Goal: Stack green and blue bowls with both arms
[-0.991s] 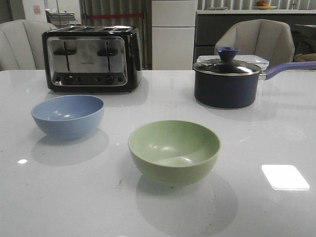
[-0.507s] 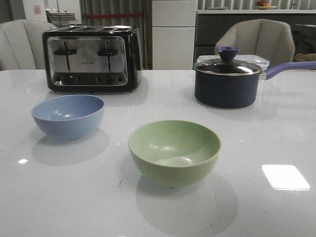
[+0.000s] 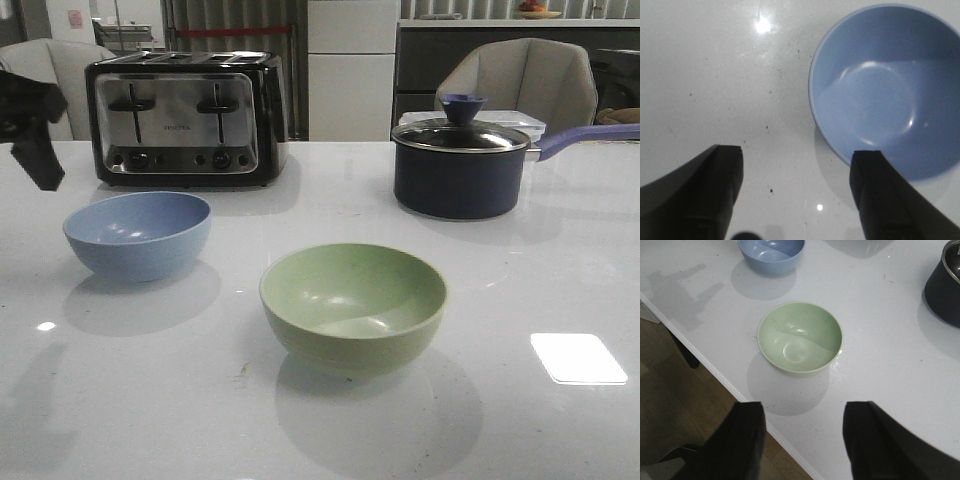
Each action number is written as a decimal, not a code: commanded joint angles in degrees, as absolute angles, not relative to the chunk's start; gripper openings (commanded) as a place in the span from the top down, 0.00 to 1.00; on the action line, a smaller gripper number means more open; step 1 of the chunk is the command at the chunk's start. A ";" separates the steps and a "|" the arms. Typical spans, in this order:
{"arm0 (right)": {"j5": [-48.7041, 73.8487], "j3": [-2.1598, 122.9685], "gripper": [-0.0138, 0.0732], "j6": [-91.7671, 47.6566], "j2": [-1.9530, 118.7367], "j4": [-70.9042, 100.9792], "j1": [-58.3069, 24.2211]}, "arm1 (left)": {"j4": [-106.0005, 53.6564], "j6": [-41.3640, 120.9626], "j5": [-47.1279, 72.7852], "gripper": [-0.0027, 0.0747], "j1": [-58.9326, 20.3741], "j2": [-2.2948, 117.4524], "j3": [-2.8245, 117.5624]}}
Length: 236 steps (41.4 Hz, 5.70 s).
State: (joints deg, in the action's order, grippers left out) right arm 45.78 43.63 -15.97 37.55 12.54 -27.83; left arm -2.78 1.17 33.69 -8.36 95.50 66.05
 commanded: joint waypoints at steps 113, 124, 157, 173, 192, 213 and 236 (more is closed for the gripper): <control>42.33 45.12 0.30 -16.64 37.42 12.90 -27.82 | -13.41 10.38 42.12 0.79 -36.05 107.39 86.44; 42.33 45.12 0.30 -16.64 37.42 12.90 -27.82 | -13.41 10.38 44.01 0.41 -36.05 107.27 86.59; 42.33 45.12 0.30 -16.64 37.42 12.90 -27.82 | -10.79 11.88 45.75 0.39 -36.05 65.11 62.94; 43.25 45.12 0.30 -16.64 37.42 13.18 -27.82 | -7.44 10.70 44.59 0.39 -36.05 45.12 46.10; 46.48 45.12 0.31 -12.33 37.42 8.95 -27.78 | -0.51 2.60 42.31 0.39 -36.05 39.45 41.33; 47.19 45.12 0.65 -11.41 37.42 7.68 -27.78 | -0.51 2.60 40.38 0.67 -36.05 39.45 41.33; 47.19 45.12 0.78 -11.41 37.42 7.78 -27.78 | -0.51 2.60 40.04 0.85 -36.05 39.45 41.33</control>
